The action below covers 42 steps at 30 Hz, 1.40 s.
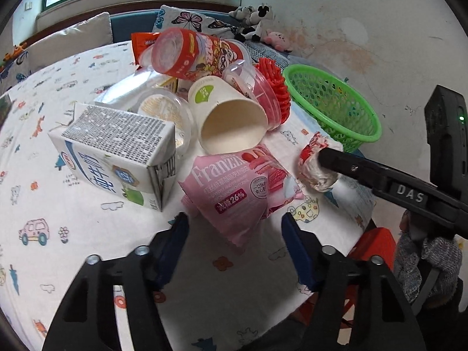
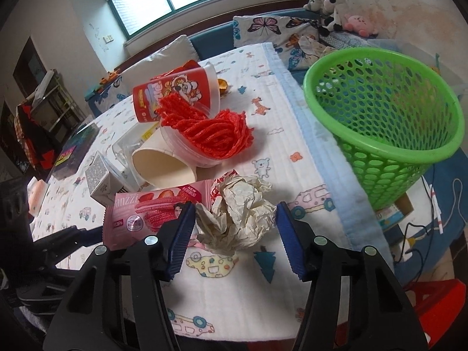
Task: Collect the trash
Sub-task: 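Grasp the crumpled white tissue with the right gripper while the left grasps the pink wipe pack, then drop the tissue into the green basket with the right gripper while the left drops the pink pack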
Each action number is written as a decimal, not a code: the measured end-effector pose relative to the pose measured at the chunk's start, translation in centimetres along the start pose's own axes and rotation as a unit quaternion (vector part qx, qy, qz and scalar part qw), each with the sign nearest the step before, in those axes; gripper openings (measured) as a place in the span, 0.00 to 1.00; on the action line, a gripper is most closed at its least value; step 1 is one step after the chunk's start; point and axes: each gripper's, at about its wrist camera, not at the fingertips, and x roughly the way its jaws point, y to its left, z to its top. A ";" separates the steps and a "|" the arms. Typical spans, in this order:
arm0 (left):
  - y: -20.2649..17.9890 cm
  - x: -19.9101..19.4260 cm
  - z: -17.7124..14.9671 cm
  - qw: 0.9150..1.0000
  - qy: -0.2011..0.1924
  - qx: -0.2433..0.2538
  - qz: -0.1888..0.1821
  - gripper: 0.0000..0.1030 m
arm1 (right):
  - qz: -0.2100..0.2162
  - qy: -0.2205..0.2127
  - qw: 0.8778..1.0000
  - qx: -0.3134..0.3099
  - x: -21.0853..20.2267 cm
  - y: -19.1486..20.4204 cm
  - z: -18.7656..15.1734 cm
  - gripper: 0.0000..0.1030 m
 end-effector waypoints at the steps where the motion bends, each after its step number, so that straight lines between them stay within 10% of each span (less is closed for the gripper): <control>1: 0.1 0.2 0.0 1.000 0.002 -0.004 -0.002 0.55 | 0.000 -0.001 1.000 0.000 -0.1 0.0 0.0 0.56; 13: 0.2 -0.1 -0.4 1.000 -0.002 -0.010 -0.015 0.20 | -0.008 -0.018 1.000 -0.004 -1.8 0.0 -0.4 0.56; 26: -1.4 -5.9 0.5 0.998 -0.049 0.030 -0.028 0.17 | -0.014 -0.055 0.998 0.001 -4.7 -0.9 0.9 0.55; 42: -6.7 -4.4 11.7 0.991 -0.077 0.098 -0.050 0.17 | -0.099 -0.093 0.989 0.056 -5.2 -10.1 8.2 0.56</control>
